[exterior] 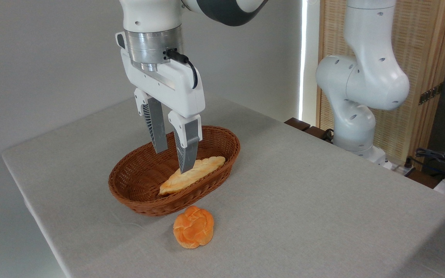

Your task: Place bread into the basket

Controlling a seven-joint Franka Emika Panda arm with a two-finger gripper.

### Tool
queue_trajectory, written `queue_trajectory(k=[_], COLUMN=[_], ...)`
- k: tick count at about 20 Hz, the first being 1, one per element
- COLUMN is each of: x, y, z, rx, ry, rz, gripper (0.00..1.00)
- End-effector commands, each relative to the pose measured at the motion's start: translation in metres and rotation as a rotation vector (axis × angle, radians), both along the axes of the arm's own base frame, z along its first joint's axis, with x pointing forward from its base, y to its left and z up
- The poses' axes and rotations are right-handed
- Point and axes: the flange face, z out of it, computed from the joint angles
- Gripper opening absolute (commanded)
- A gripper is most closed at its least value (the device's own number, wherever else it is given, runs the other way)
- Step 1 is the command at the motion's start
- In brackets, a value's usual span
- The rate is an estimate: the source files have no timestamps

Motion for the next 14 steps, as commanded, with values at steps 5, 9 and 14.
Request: queue_trajectory(k=[5,9,14], x=[-0.0029,-0.0023,-0.0026], y=[-0.0014,0.001,-0.0016], z=[0.0069,0.0068,0.0061], rx=[-0.013,-0.015,-0.014], ry=[0.017,0.017,0.018], rz=[0.007,0.012,0.005], gripper=[1.0,1.0,1.0])
